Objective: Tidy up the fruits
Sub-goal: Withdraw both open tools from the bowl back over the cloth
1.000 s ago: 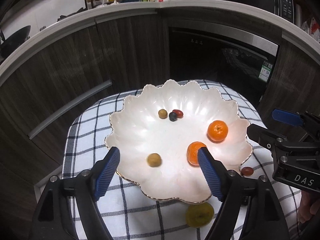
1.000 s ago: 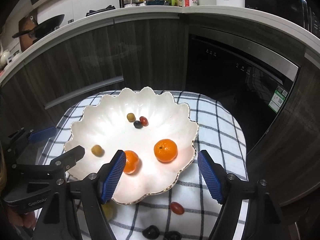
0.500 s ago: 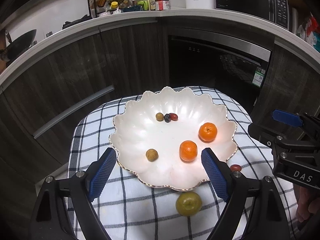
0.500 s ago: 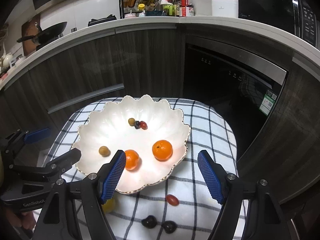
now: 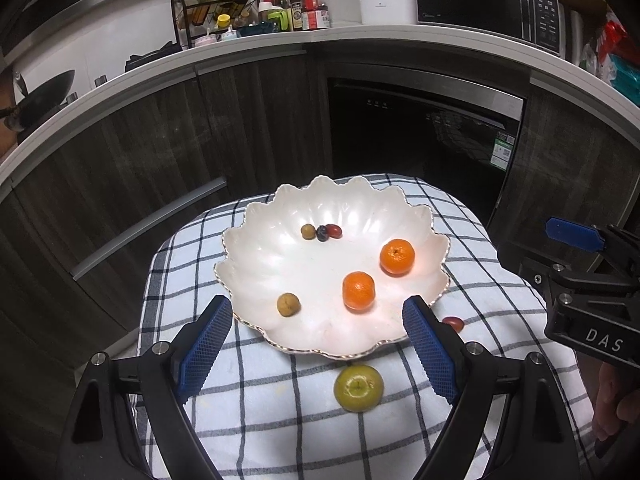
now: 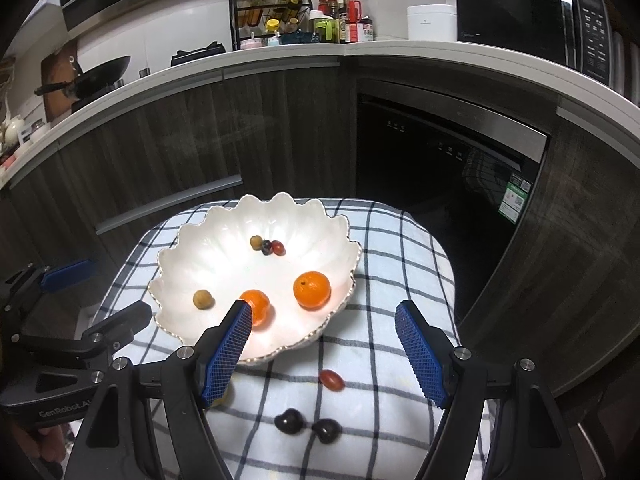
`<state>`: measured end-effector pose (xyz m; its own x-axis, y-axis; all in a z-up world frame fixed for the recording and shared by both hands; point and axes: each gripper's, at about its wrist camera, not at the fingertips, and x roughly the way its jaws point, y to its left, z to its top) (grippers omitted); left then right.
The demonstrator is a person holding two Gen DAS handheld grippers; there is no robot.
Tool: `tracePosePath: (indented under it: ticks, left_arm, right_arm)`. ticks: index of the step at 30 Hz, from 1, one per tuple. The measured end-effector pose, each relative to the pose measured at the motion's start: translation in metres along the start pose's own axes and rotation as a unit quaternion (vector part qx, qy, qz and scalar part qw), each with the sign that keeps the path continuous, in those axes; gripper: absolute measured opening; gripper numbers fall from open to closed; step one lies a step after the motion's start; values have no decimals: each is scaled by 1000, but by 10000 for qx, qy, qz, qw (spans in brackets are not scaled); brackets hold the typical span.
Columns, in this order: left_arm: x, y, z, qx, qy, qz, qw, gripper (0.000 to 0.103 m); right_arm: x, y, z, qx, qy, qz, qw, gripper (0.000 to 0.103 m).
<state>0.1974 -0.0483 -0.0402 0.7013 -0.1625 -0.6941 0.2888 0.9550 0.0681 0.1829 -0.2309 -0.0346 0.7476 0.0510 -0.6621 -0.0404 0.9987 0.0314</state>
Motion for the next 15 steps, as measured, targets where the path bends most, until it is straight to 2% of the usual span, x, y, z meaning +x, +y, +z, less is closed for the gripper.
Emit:
tracePosePath:
  ticks: [12,15]
  left_arm:
    - [-3,-18,-22,102,86,-71,9999,88]
    - [-5,-19,-32,48,-50,-99,9999,88]
  right_arm:
    - [-13,-11,-21,-7,52,-172,9998,75]
    - [-14,-11,-29,-41,51,-246,9997,75]
